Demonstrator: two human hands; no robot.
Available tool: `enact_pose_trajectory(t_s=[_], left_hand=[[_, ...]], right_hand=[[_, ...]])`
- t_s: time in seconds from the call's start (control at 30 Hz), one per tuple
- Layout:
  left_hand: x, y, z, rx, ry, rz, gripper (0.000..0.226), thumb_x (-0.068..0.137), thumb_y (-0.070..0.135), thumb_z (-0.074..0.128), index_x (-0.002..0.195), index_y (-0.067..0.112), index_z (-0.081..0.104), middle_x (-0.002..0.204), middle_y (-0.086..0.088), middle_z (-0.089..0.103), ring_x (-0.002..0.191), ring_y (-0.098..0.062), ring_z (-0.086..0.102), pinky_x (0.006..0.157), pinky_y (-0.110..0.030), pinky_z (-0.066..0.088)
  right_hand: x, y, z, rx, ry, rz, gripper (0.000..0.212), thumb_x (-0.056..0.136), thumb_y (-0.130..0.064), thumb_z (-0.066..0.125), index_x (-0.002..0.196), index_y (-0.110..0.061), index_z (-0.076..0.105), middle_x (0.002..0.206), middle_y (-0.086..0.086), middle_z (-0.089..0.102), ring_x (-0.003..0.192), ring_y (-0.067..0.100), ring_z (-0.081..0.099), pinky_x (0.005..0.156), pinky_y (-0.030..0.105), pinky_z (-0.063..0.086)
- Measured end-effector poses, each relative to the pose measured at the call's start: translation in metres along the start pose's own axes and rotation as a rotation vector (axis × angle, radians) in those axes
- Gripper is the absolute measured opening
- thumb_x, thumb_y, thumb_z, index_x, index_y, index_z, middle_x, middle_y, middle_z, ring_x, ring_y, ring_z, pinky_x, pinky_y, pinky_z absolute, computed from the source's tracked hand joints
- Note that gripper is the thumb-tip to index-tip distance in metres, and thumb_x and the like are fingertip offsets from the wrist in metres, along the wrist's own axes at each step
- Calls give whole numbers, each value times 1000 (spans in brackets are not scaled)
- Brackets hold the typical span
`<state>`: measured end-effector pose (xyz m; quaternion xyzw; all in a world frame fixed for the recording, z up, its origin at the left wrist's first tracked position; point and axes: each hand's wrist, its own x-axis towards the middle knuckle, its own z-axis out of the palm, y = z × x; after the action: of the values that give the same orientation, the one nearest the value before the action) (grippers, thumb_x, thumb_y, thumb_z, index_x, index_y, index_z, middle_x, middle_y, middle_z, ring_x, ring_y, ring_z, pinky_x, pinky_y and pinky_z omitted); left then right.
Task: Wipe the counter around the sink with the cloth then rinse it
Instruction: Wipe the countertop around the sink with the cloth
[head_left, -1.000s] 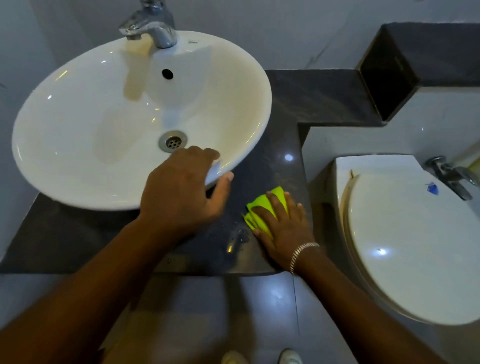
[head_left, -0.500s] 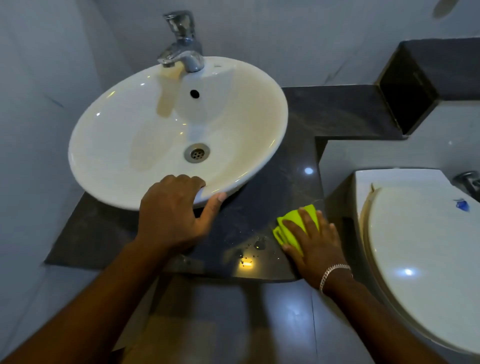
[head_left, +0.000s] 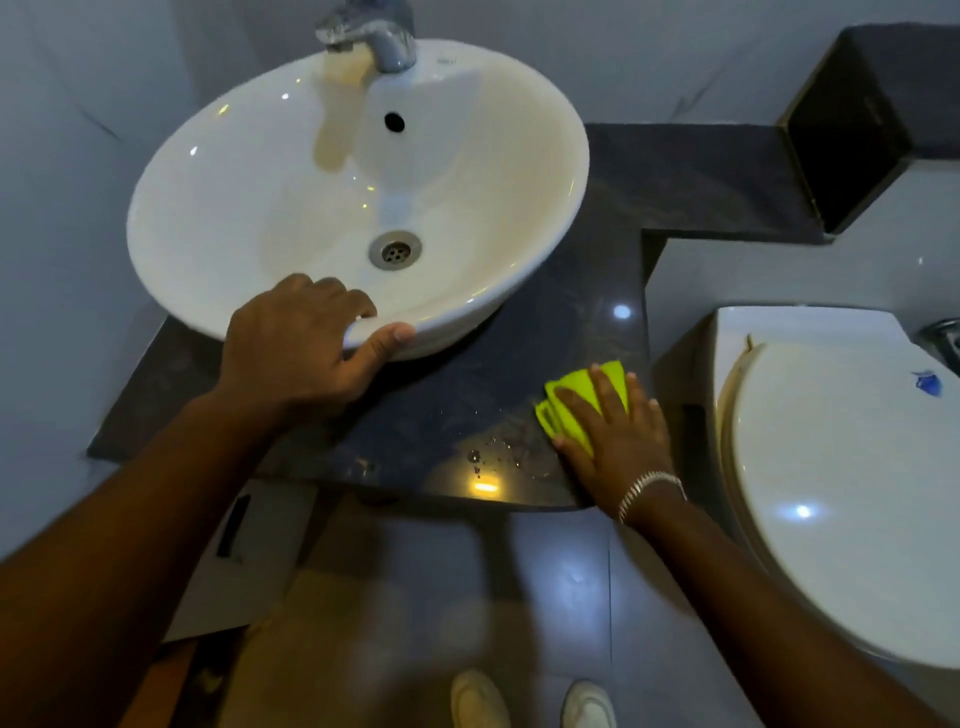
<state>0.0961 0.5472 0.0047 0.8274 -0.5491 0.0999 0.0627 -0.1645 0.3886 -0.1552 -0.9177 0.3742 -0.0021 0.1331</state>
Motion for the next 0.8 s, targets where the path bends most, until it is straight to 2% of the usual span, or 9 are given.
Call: enact_pose_trajectory(t_s=[0.07,0.13,0.27,0.33,0.4,0.57,0.7,0.8], left_hand=[[-1,1,1,13,17,-18,70,86,72,21,90,19,67,87,-7,68,83,-32,58,60,-40,46],[0,1,0,9,33,-30,71,86,73,21,89,19,67,87,-7,68,82,-30,58,60,-39,46],[1,-2,-1,6,11,-37,71,85,75,19,86,22,66,86,-3,67,84,-28,58,59,-37,45],[0,-4,0,11,24,-34,71,84,76,20,86,23,67,86,-2,67,85,-27,59,58,-34,42],[0,-3,1,-9,32,-30,70,84,76,22,87,24,68,86,-2,68,85,-27,60,58,-33,41],[0,-6,3,-45,35,-9,74,83,77,19,93,23,68,90,-5,68,89,-30,59,63,-36,44],[-3,-12,7,-77,70,95,72,82,77,22,95,22,66,93,-10,68,90,-35,58,63,-37,40],[-2,-16,9,-100,85,148,72,83,77,22,95,20,64,95,-13,66,91,-37,58,63,-36,35]], right_hand=[[24,-22,3,11,-16,50,58,91,-59,35,145,-47,22,163,-2,5,147,40,-2,115,59,8],[40,-50,4,29,-60,-21,59,92,-55,38,146,-47,17,163,-4,-2,147,40,-9,115,60,2],[16,-64,13,11,-93,-241,60,89,-59,38,145,-49,18,163,-5,5,147,40,-4,113,62,11],[-7,-48,11,16,-87,-207,61,87,-64,29,145,-49,19,163,-6,8,148,38,-1,112,61,15],[-16,-36,8,-2,-66,-92,64,85,-67,23,146,-47,22,163,-5,9,148,37,1,112,61,18],[33,-91,14,20,-21,213,61,90,-60,37,146,-46,17,163,-4,1,146,41,-7,115,61,10],[41,-160,32,-11,-55,122,64,91,-59,35,148,-43,11,163,-5,-4,146,41,-12,115,62,4],[5,-168,40,8,-51,29,60,92,-57,34,148,-44,14,163,-6,-1,147,38,-10,116,61,6]])
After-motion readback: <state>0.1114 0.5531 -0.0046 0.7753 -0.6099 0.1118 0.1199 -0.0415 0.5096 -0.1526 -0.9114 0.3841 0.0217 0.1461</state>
